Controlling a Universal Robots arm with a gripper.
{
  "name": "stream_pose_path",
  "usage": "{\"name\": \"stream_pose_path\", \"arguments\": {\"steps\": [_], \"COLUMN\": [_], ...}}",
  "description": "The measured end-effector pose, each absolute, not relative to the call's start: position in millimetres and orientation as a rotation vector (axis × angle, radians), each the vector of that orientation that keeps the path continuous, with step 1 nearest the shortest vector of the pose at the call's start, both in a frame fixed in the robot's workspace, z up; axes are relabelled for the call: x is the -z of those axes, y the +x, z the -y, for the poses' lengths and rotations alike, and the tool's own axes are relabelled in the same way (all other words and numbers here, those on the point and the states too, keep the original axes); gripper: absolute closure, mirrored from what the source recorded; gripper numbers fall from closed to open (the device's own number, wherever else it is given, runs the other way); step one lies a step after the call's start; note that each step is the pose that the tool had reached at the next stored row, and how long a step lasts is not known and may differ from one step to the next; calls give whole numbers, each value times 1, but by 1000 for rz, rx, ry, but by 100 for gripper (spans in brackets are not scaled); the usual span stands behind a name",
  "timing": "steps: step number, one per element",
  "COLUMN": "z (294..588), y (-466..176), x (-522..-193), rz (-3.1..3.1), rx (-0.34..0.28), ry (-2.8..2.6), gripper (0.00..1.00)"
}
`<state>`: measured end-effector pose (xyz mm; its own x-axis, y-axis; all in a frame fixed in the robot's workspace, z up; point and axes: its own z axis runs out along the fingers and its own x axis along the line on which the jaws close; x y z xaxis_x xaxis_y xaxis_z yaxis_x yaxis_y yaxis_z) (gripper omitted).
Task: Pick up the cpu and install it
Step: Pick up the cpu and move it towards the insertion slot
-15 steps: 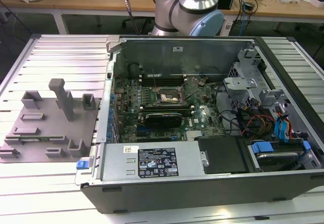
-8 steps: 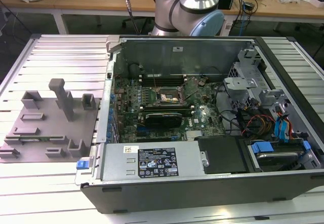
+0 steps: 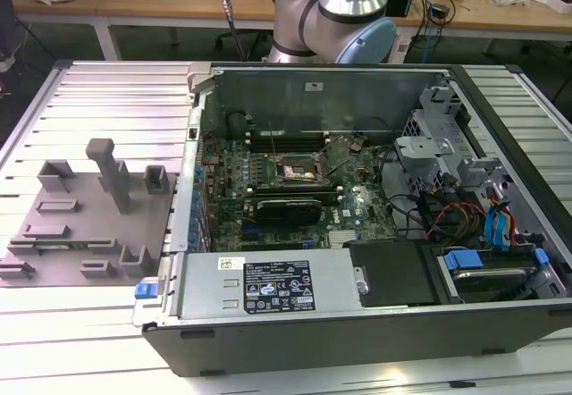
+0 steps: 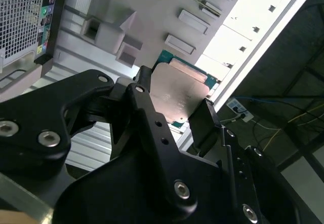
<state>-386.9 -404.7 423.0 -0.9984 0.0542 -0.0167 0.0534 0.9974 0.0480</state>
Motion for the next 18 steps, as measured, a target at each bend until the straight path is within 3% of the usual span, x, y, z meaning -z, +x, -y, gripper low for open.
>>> {"name": "stream_pose_path", "arguments": {"steps": [18], "z": [405], "y": [-366], "x": [-423], "rz": [-3122], "rx": [-74], "ry": [84], "gripper": [45]}}
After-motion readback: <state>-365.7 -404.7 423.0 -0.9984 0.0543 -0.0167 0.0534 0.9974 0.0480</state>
